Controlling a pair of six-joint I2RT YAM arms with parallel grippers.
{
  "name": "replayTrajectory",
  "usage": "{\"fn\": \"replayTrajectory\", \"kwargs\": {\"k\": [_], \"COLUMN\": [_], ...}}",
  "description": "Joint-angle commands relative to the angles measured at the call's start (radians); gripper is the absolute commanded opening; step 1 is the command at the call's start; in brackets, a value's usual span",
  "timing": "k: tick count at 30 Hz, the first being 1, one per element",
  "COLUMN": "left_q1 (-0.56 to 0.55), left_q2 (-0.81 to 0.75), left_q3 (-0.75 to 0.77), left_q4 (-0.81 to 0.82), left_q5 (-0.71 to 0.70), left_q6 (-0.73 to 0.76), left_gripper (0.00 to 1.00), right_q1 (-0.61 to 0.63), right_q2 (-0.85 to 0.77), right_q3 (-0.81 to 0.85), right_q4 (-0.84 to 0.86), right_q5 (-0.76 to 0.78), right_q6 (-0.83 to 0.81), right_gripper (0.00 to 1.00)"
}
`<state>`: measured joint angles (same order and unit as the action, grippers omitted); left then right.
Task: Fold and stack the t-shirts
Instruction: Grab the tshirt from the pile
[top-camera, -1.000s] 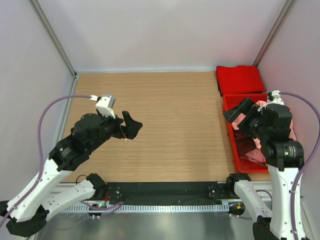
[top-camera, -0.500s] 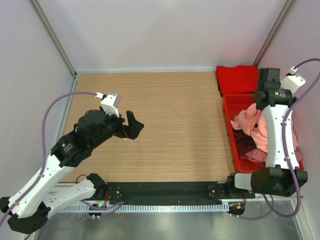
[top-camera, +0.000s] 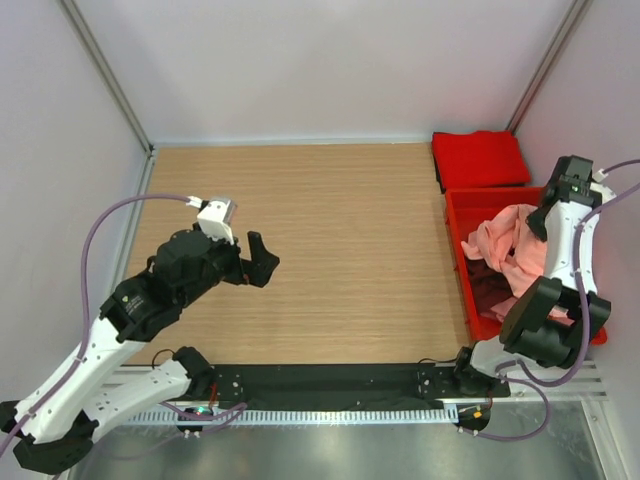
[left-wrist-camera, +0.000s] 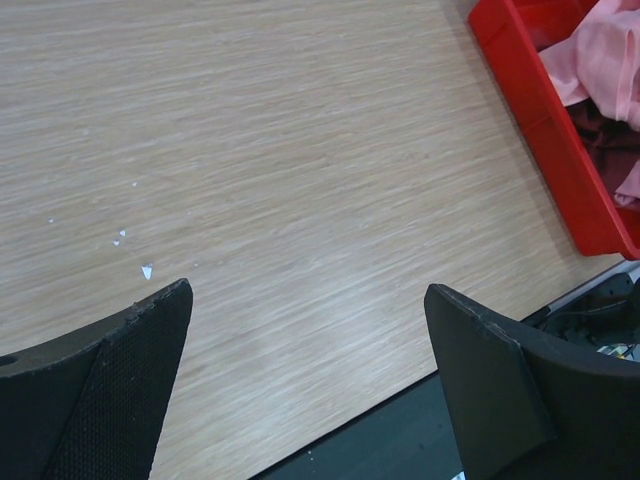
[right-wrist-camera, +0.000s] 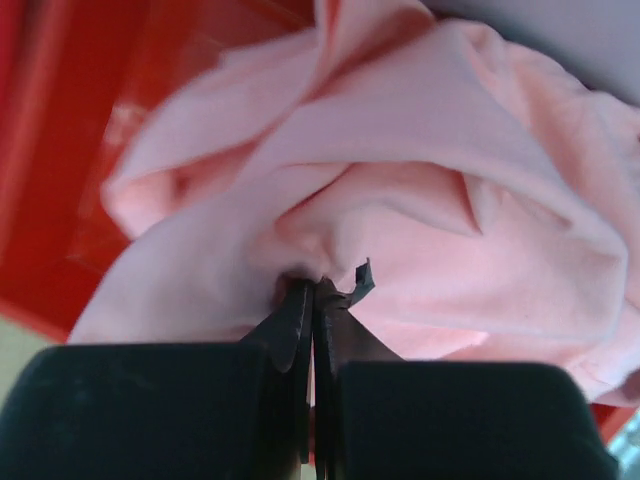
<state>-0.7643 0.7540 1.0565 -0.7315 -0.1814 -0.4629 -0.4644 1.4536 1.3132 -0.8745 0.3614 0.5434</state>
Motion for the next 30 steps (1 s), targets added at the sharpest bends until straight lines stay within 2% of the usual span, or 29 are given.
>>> {"fn": "replayTrajectory", "kwargs": {"k": [1,4,5,6,8,9,10,15,17,19,20,21,23,24,25,26,27,28,30], "left_q1": [0.003,0.002,0.003,0.003,0.002,0.002,0.002,0.020,0.028,0.034,0.034,0.034,0.034,0.034,0.034,0.034,0.034,0.036,0.034], "left_q2": [0.021,0.031,0.039,0.044,0.053,0.064,0.065,0.080,0.082,0.070,0.062,0.050,0.016,0.008,-0.002,-0.004,-0.005,-0.004,0.001], "left_q3": [-0.018,-0.055,-0.062,-0.067,-0.066,-0.063,-0.055,0.055,0.088,0.106,0.106,0.100,0.086,0.073,0.068,0.066,0.066,0.071,0.073], "left_q4": [0.015,0.049,0.061,0.066,0.073,0.073,0.073,0.015,-0.034,-0.051,-0.057,-0.057,-0.046,-0.040,-0.039,-0.042,-0.049,-0.055,-0.074], "left_q5": [-0.033,-0.104,-0.130,-0.153,-0.210,-0.222,-0.243,-0.234,-0.233,-0.227,-0.202,-0.187,-0.136,-0.121,-0.103,-0.093,-0.086,-0.089,-0.098], "left_q6": [-0.031,-0.074,-0.088,-0.101,-0.138,-0.149,-0.157,-0.177,-0.177,-0.178,-0.178,-0.184,-0.187,-0.184,-0.180,-0.174,-0.165,-0.161,-0.157], "left_gripper": [0.98,0.98,0.98,0.98,0.99,0.99,0.99,1.00,1.00,1.00,1.00,1.00,1.00,1.00,1.00,1.00,1.00,1.00,1.00], "right_q1": [0.001,0.001,0.001,0.003,0.015,0.067,0.099,0.380,0.522,0.587,0.589,0.583,0.567,0.564,0.558,0.555,0.555,0.553,0.523], "right_q2": [-0.051,-0.113,-0.131,-0.148,-0.191,-0.199,-0.197,-0.052,0.002,0.030,0.028,0.021,-0.015,-0.031,-0.057,-0.073,-0.082,-0.090,-0.081], "right_q3": [0.213,0.380,0.406,0.435,0.445,0.443,0.452,0.662,0.743,0.810,0.813,0.808,0.755,0.721,0.684,0.610,0.574,0.540,0.457], "right_q4": [0.028,0.055,0.099,0.156,0.381,0.472,0.644,1.003,0.947,0.753,0.658,0.440,0.250,0.124,0.076,0.037,-0.031,-0.064,-0.130], "right_q5": [-0.148,-0.321,-0.534,-0.635,-0.863,-0.907,-0.950,-1.130,-1.133,-1.095,-1.072,-1.043,-0.858,-0.773,-0.630,-0.527,-0.427,-0.209,-0.071], "right_q6": [0.009,0.067,0.090,0.181,0.332,0.405,0.538,0.820,0.814,0.730,0.595,0.519,0.303,0.249,0.209,0.134,0.109,0.093,0.043], "right_gripper": [0.01,0.01,0.01,0.01,0.01,0.01,0.01,0.01,0.01,0.01,0.01,0.01,0.14,0.21,0.33,0.38,0.43,0.47,0.51]}}
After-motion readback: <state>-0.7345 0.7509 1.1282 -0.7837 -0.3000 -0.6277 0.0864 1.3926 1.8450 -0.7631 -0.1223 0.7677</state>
